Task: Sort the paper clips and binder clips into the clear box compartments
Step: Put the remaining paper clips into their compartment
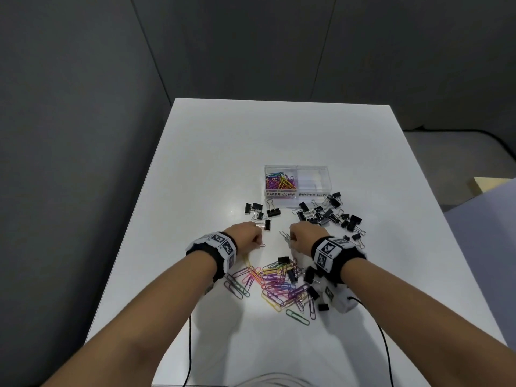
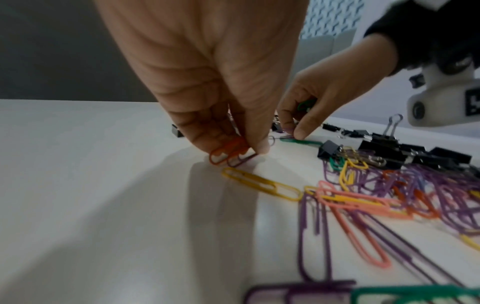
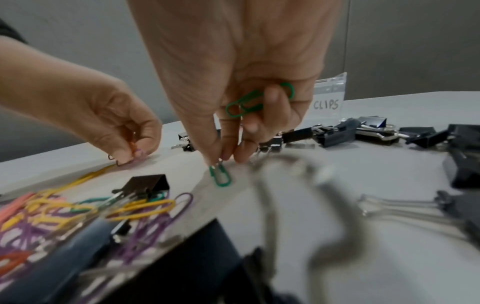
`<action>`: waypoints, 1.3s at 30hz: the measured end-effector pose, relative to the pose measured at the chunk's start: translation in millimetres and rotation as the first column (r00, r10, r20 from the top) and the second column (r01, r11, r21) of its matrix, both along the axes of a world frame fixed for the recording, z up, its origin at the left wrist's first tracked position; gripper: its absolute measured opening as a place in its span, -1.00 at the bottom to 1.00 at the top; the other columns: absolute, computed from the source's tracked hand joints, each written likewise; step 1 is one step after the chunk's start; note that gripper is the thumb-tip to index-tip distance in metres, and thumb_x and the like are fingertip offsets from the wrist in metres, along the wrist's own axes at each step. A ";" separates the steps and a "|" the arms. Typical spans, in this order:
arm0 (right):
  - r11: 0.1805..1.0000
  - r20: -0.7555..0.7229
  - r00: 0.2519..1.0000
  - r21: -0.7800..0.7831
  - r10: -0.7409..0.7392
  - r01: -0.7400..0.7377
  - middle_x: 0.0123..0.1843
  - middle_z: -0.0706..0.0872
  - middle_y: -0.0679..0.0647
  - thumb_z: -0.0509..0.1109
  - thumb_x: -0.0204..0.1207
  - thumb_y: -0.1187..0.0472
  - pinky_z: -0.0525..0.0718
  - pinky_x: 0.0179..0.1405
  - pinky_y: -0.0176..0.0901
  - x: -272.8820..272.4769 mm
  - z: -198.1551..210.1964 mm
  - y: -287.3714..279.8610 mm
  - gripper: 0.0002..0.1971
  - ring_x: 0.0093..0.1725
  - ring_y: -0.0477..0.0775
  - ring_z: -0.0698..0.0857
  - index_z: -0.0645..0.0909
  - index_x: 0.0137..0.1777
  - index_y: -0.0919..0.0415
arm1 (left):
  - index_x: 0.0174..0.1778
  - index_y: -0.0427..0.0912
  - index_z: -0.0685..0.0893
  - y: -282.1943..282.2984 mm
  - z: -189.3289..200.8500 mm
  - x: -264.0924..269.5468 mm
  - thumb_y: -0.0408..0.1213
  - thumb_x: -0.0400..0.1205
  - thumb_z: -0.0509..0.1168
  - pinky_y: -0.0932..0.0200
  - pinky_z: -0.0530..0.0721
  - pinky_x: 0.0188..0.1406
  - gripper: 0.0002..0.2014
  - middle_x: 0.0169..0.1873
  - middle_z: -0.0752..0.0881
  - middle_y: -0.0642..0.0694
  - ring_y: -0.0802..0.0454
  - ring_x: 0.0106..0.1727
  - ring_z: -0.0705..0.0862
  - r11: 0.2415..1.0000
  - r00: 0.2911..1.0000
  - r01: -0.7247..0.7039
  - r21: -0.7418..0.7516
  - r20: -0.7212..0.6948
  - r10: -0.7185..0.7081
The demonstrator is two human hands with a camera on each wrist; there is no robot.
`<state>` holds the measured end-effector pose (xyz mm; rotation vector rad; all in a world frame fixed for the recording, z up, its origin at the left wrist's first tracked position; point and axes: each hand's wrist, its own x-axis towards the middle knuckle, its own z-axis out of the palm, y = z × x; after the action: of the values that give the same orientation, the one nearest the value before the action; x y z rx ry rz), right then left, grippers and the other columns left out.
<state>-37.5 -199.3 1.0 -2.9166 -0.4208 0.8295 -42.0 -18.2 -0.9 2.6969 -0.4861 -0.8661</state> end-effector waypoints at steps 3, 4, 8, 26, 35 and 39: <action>0.992 0.038 0.998 0.119 -0.055 0.051 0.13 0.71 0.23 0.19 0.64 0.21 0.62 0.04 -0.05 3.6 3.3 -8.7 -0.78 0.11 0.22 0.67 0.57 0.14 0.31 | 0.01 -0.11 0.60 13.6 4.9 -3.2 -0.28 0.66 0.21 0.14 0.51 0.09 -0.91 0.07 0.67 -0.17 -0.08 0.06 0.59 0.999 0.999 -0.041 -0.025 0.031 0.042; 0.987 0.043 0.997 0.145 -0.069 0.062 0.13 0.72 0.23 0.19 0.64 0.24 0.61 0.05 -0.05 4.1 3.9 -12.3 -0.79 0.11 0.21 0.67 0.57 0.15 0.31 | 0.11 -0.13 0.61 18.5 6.5 -4.6 -0.27 0.68 0.18 0.13 0.51 0.13 -0.85 0.13 0.66 -0.18 -0.10 0.12 0.60 0.998 0.998 -0.049 -0.026 0.031 0.050; 0.993 -0.012 0.998 0.109 -0.054 0.055 0.04 0.73 0.17 0.17 0.65 0.22 0.64 -0.12 -0.05 -1.1 6.3 -25.6 -0.73 -0.09 0.16 0.67 0.44 0.31 0.23 | 0.30 -0.23 0.60 33.6 10.6 -12.9 -0.37 0.69 0.09 0.14 0.48 0.24 -0.70 0.27 0.56 -0.24 -0.19 0.28 0.59 0.997 0.997 -0.080 -0.024 0.017 0.080; 0.987 -0.022 0.987 0.019 -0.161 0.161 0.06 0.68 0.13 0.29 0.56 -0.06 0.54 -0.06 -0.07 -9.3 -5.2 -12.6 -0.66 0.04 0.17 0.66 0.46 0.13 0.19 | 0.40 -0.05 0.43 29.7 4.9 -24.6 -0.17 0.65 0.23 0.09 0.49 -0.01 -0.62 0.31 0.45 -0.14 -0.13 0.26 0.53 0.953 0.972 0.231 0.199 0.007 -0.237; 0.983 -0.145 0.975 0.041 -0.170 0.177 0.05 0.63 0.20 0.19 0.64 0.14 0.49 -0.07 -0.09 -7.2 -7.5 -1.4 -0.87 -0.02 0.16 0.58 0.45 0.03 0.20 | 0.26 -0.27 0.49 19.6 -4.4 -23.9 -0.18 0.75 0.07 -0.03 0.54 0.11 -0.71 0.27 0.52 -0.23 -0.17 0.29 0.50 0.941 0.955 0.275 0.196 0.053 -0.290; 0.978 -0.171 0.968 0.062 -0.185 0.198 -0.28 0.42 0.04 0.11 0.66 0.18 0.42 -0.16 -0.11 -10.3 -8.7 -1.8 -0.88 -0.23 0.10 0.47 0.30 -0.05 0.22 | 0.27 -0.26 0.47 18.2 -8.1 -26.2 -0.31 0.75 0.02 0.04 0.49 0.17 -0.76 0.25 0.57 -0.22 -0.16 0.26 0.55 0.977 0.982 0.187 0.105 0.022 -0.190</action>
<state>-47.8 -201.0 -7.7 -2.7343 -0.1503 0.9896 -68.2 0.0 -9.1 2.7957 -0.7341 -0.9209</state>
